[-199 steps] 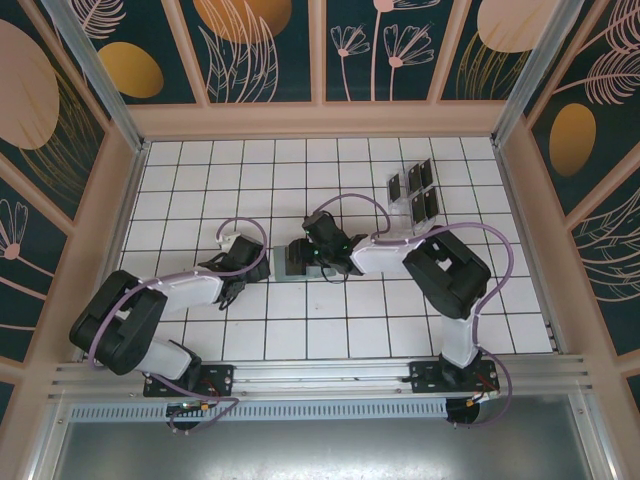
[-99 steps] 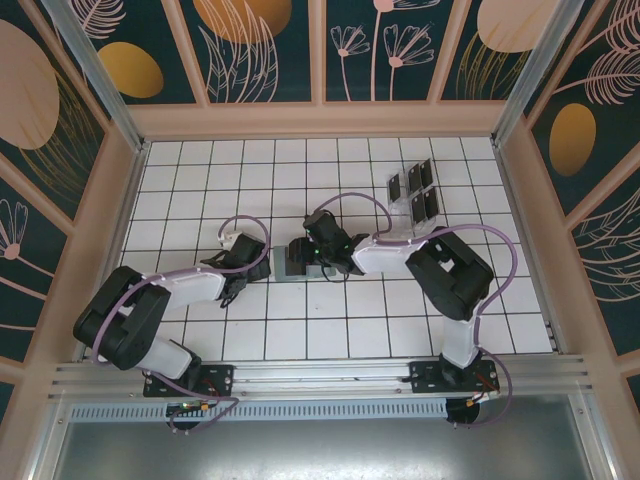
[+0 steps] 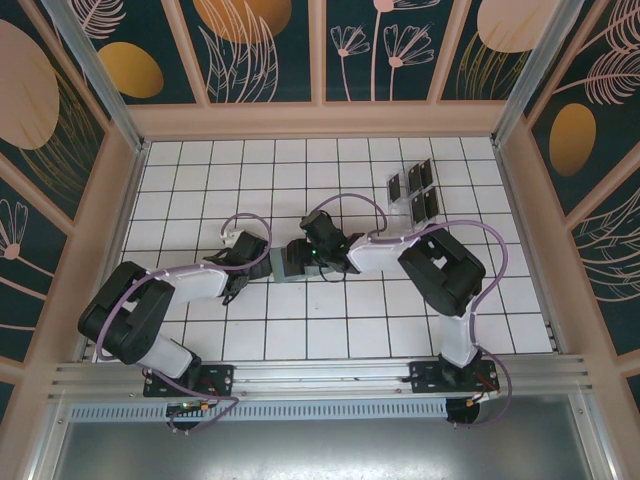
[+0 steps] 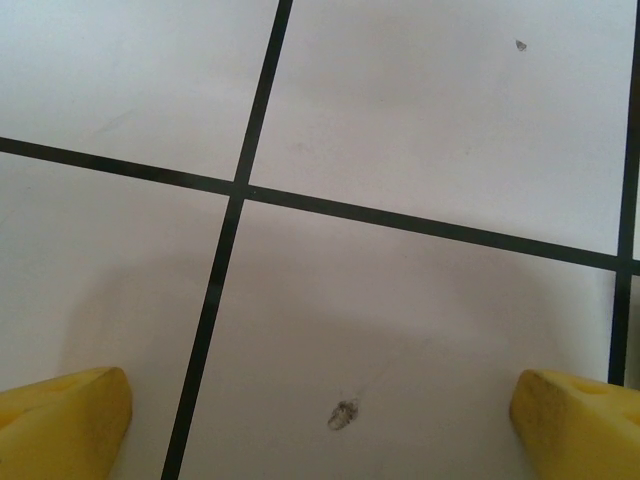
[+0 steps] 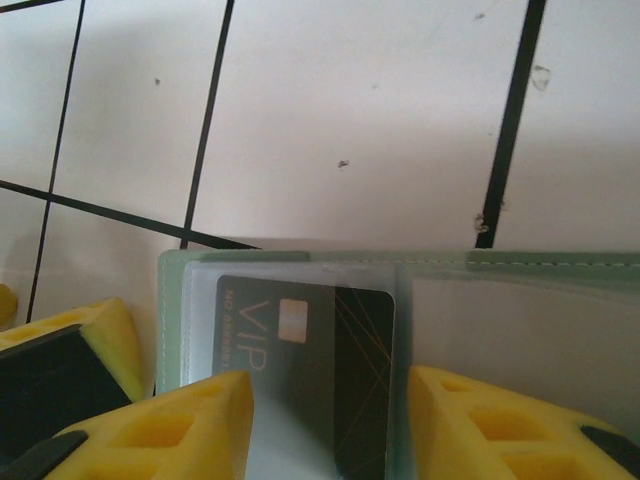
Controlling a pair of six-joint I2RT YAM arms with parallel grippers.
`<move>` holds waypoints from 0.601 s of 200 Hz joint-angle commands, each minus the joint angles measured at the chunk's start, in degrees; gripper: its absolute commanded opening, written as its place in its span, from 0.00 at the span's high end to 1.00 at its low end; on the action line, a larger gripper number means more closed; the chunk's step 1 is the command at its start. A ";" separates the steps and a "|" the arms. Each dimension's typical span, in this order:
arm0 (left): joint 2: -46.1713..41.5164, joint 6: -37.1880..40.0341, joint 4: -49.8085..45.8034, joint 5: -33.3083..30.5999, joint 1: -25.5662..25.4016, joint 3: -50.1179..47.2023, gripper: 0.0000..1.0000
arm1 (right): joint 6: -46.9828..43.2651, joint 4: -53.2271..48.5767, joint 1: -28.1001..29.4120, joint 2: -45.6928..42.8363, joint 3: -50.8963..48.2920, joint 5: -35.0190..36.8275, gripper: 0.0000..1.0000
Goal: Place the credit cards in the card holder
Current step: Insert the credit card into the card slot.
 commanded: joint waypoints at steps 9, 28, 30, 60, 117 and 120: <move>4.25 0.37 4.46 4.59 0.35 -0.10 0.01 | -0.02 -1.09 0.87 1.08 1.81 -0.65 0.55; 4.99 0.46 4.85 4.82 0.34 -0.19 0.02 | 0.07 -0.98 1.30 1.14 1.99 -0.89 0.56; 5.04 0.40 4.90 4.87 0.33 -0.20 0.01 | 0.07 -1.02 1.37 1.15 2.02 -0.92 0.55; 5.93 0.35 5.56 5.19 0.34 -0.16 0.02 | -0.06 -1.16 2.34 1.58 2.80 -1.42 0.56; 6.85 0.32 6.35 5.41 0.33 -0.67 0.01 | 0.24 -1.01 3.59 2.70 3.72 -2.29 0.56; 6.85 0.31 6.35 5.41 0.34 -0.69 0.01 | 0.31 -0.94 3.63 2.80 3.74 -2.38 0.56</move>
